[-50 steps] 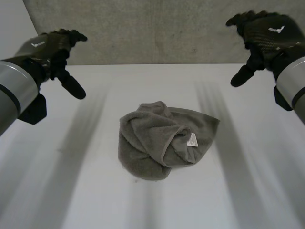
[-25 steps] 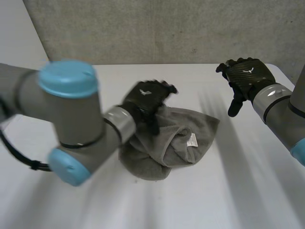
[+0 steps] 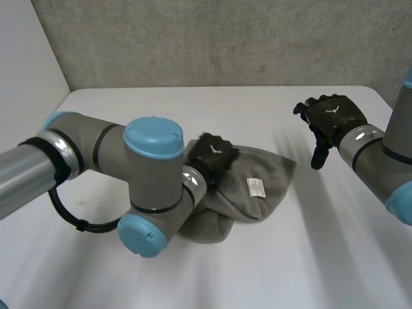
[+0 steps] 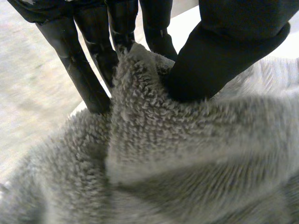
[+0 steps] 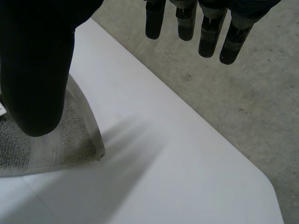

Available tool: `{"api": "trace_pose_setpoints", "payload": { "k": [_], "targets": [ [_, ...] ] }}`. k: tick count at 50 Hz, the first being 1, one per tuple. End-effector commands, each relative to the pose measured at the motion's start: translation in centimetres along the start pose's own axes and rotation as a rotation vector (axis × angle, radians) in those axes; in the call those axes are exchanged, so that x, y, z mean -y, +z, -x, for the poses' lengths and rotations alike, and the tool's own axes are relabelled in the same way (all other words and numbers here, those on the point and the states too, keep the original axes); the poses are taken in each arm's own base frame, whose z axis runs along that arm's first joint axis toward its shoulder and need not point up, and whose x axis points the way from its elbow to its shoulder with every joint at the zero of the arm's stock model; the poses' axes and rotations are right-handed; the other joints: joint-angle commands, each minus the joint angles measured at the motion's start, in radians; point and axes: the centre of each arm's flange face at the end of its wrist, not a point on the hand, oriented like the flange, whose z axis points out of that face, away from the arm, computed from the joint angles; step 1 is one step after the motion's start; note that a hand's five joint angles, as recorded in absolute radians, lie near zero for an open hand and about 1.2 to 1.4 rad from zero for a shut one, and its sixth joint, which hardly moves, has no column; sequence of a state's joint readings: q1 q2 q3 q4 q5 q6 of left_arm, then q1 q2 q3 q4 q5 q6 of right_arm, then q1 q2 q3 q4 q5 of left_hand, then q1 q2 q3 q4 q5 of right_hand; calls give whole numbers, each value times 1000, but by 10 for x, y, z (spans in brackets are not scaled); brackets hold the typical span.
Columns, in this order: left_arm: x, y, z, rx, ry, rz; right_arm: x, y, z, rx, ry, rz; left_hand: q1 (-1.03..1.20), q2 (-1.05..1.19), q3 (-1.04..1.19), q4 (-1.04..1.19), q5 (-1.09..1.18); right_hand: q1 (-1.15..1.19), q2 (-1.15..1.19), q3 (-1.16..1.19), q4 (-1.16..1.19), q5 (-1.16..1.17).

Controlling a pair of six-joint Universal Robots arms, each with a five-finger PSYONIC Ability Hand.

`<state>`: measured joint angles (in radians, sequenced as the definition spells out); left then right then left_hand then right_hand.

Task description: Fold the towel.

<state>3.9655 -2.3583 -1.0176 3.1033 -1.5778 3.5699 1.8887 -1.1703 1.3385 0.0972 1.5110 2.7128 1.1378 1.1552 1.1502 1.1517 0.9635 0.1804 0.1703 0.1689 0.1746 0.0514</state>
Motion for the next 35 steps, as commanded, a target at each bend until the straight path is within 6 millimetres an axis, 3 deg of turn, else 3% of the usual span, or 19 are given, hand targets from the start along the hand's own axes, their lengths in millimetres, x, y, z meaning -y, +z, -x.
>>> {"api": "trace_pose_setpoints", "payload": {
  "k": [1, 5, 8, 10, 11, 13, 21, 26, 35],
  "targets": [
    [6, -10, 73, 390, -87, 62, -5, 0, 7, 20, -2, 16, 258, 241, 246, 245, 258, -6, 4, 6, 0, -51],
    [-5, -29, 116, 569, -268, 92, -9, -2, 12, 41, 0, 27, 258, 241, 246, 245, 258, -6, 4, 6, 0, -51],
    [-17, -45, 129, 614, -398, 106, -10, -3, 18, 66, 2, 26, 258, 241, 246, 245, 258, -6, 4, 6, 0, -51],
    [-23, -53, 132, 626, -453, 116, -8, -11, 41, 148, -3, 7, 258, 241, 246, 245, 258, -6, 4, 6, 0, -51],
    [-30, -61, 133, 636, -499, 128, -8, -11, 41, 149, -3, 7, 258, 241, 246, 245, 258, -6, 4, 6, 0, -51],
    [-36, -68, 133, 643, -532, 143, -10, -15, 59, 201, 11, 9, 258, 241, 246, 245, 258, -6, 4, 6, 0, -51],
    [-55, -87, 115, 602, -566, 212, -18, -7, 89, 270, 200, 28, 258, 241, 246, 245, 258, -6, 4, 6, 0, -51],
    [-57, -91, 113, 601, -566, 222, -16, 5, 93, 260, 296, -5, 258, 241, 246, 245, 258, -6, 4, 6, 0, -51],
    [-60, -106, 103, 586, -563, 246, -1, 16, 93, 268, 307, -93, 258, 241, 246, 245, 258, -6, 4, 6, 0, -51]
  ]
}}
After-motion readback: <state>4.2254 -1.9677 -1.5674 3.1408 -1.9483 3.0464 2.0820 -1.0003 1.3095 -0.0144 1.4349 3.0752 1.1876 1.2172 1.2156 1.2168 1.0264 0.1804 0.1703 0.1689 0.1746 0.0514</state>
